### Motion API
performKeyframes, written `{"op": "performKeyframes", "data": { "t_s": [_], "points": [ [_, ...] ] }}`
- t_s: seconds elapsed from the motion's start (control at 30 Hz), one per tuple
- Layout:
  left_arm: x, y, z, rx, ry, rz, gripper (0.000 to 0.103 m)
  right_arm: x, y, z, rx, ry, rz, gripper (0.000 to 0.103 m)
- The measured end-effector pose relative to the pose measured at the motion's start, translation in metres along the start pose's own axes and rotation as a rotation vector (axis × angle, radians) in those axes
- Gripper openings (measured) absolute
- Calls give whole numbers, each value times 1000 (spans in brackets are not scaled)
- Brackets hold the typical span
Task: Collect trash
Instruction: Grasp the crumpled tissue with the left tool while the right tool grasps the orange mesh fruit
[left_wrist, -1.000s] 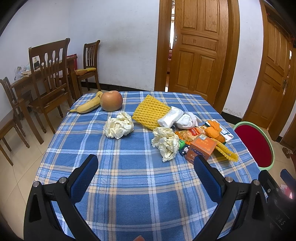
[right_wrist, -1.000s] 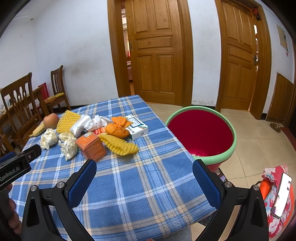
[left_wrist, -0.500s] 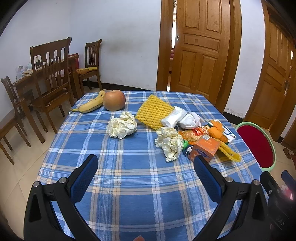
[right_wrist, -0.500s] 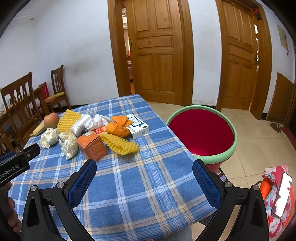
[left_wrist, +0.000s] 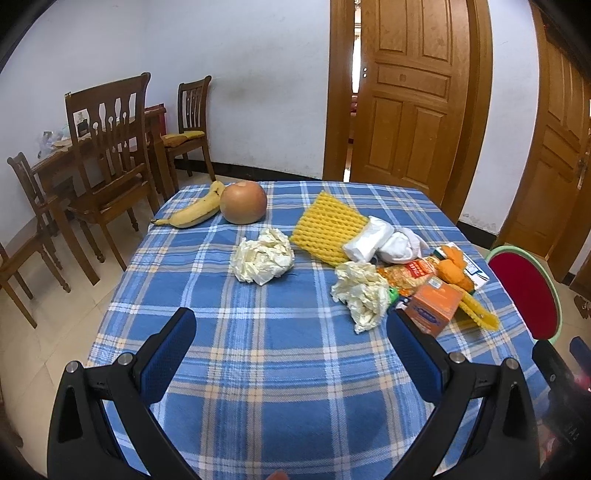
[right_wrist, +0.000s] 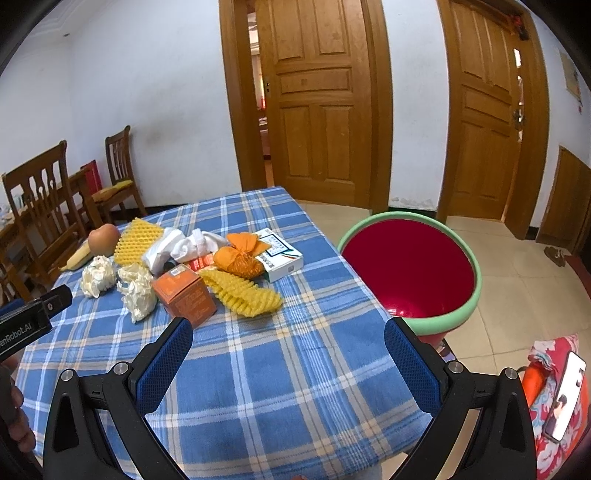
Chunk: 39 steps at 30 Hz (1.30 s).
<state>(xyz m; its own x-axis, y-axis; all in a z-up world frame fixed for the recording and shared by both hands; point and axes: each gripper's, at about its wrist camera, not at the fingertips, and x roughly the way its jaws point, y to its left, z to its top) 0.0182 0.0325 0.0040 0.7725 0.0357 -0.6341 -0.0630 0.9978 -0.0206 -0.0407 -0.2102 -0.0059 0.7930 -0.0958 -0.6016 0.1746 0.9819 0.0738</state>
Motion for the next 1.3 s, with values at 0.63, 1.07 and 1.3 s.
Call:
{"op": "performKeyframes", "data": {
  "t_s": [0.63,1.07,1.3],
  "points": [
    [81,35,48,-8,123,0,101,69,15,30,0,132,-37,103],
    [141,22,49,68,236,-62,87,107,7,41,15,195,-53,102],
    [145,21,47,50,226,-79,53,122,6,51,15,244,67,93]
  ]
}}
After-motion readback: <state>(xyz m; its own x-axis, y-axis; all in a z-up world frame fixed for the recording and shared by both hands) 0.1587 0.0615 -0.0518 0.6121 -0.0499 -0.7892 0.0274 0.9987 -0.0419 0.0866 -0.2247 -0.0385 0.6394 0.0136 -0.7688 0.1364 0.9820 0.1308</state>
